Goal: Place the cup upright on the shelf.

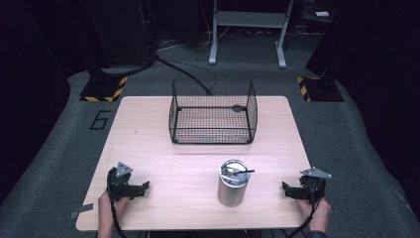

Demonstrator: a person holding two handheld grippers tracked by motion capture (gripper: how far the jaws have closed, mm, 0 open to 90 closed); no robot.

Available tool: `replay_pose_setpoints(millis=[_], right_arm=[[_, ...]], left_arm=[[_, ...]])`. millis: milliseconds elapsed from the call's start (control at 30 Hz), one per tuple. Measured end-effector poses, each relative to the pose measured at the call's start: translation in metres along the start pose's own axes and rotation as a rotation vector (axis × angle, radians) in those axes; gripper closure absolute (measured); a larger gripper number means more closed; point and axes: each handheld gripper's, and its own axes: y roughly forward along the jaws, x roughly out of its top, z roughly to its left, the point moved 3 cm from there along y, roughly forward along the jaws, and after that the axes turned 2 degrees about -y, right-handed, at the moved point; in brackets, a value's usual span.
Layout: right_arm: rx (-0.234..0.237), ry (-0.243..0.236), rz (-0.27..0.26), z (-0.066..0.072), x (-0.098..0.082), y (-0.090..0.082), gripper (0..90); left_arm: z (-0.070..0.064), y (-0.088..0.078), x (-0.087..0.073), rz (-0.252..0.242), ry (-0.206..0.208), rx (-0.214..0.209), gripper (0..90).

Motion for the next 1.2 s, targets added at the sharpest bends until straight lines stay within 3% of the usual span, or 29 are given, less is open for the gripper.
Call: replay_pose_setpoints(millis=[400, 767, 1100, 1200], right_arm=[[0.002, 0.001, 0.002, 0.0, 0.0, 0.0, 0.0], [0.037, -0.016, 0.0, 0.004, 0.004, -0.006, 0.0], [0.103, -0.072, -0.079, 0.03, 0.024, -0.038, 0.0], [0.117, -0.083, -0.08, 0.036, 0.027, -0.044, 0.0]], left_arm=[[0.001, 0.001, 0.001, -0.001, -0.005, 0.003, 0.2], [0.001, 0.001, 0.001, -0.006, -0.009, 0.003, 0.2], [0.001, 0.001, 0.001, -0.004, -0.005, 0.002, 0.2], [0.001, 0.001, 0.001, -0.004, -0.006, 0.002, 0.2]])
